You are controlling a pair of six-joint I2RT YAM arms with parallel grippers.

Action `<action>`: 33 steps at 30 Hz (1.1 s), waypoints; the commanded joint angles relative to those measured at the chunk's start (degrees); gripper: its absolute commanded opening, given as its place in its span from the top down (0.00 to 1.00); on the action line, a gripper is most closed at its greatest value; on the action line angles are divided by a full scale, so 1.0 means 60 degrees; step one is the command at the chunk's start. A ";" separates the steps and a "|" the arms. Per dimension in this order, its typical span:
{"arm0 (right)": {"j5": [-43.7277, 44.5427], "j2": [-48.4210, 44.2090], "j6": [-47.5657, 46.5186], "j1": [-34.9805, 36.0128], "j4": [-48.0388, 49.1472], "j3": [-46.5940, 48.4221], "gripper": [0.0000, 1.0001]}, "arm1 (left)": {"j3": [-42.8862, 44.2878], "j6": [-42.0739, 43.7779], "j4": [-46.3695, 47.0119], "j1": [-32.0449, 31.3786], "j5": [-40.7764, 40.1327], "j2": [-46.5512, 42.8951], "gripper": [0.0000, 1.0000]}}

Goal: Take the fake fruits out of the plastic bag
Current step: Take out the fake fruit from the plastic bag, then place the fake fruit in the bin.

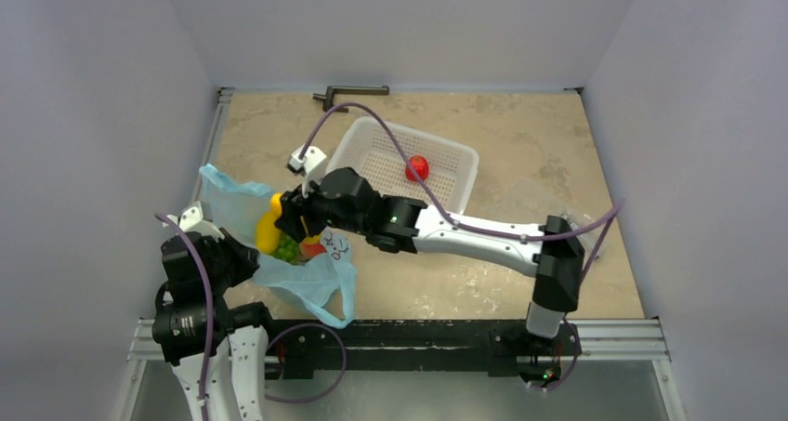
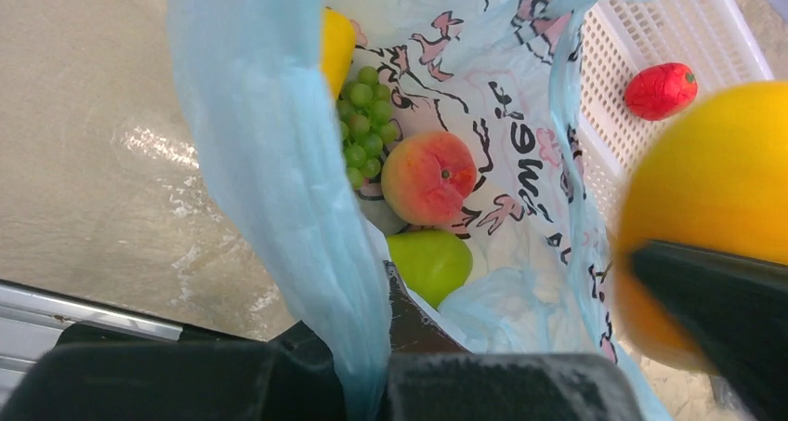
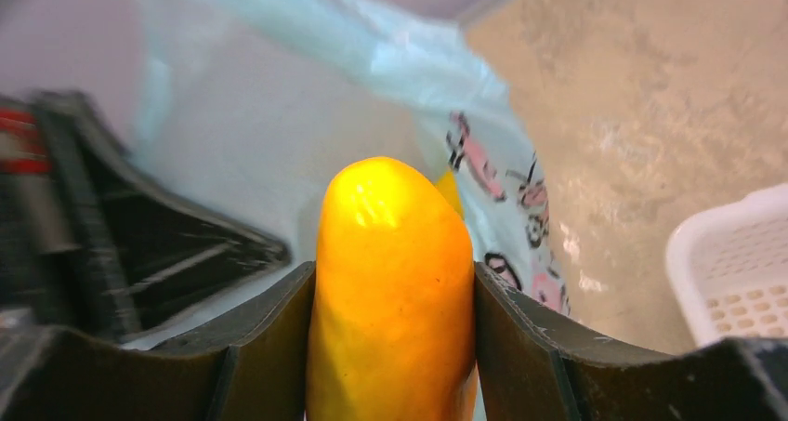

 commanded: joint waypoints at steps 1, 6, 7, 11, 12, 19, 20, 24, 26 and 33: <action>-0.0148 -0.1524 0.0074 -0.0226 0.1155 -0.0262 1.00 | -0.0140 0.0236 0.0280 0.0052 0.0491 0.0366 1.00; 0.0648 -0.2078 -0.0036 -0.0674 0.1339 -0.0689 1.00 | -0.0163 0.0356 0.0331 0.0055 0.0750 0.0720 1.00; 0.1063 -0.2181 -0.0103 -0.0825 0.1359 -0.0861 1.00 | -0.0180 0.0340 0.0369 0.0052 0.0769 0.0702 1.00; 0.2468 -0.2264 -0.0353 -0.1691 0.1255 -0.1638 1.00 | -0.0237 0.0295 0.0451 0.0060 0.0806 0.0582 1.00; 0.2722 -0.2144 -0.0465 -0.1897 0.1149 -0.1778 1.00 | -0.0240 0.0294 0.0448 0.0058 0.0809 0.0535 1.00; 0.4409 -0.0161 -0.1057 -0.2840 -0.0718 -0.1410 1.00 | -0.0244 0.0287 0.0460 0.0060 0.0853 0.0474 1.00; 0.4571 0.0202 -0.1199 -0.2884 -0.0960 -0.1158 0.99 | -0.0245 0.0289 0.0465 0.0060 0.0857 0.0474 1.00; 0.4982 0.1415 -0.1738 -0.2968 -0.1236 -0.0813 0.90 | -0.0234 0.0309 0.0472 0.0056 0.0868 0.0425 1.00; 0.4881 0.1729 -0.1867 -0.3020 -0.1151 -0.0756 0.83 | -0.0242 0.0309 0.0475 0.0049 0.0881 0.0404 1.00; 0.4318 0.2305 -0.1769 -0.3109 -0.1292 -0.0468 0.54 | -0.0247 0.0323 0.0479 0.0059 0.0890 0.0398 1.00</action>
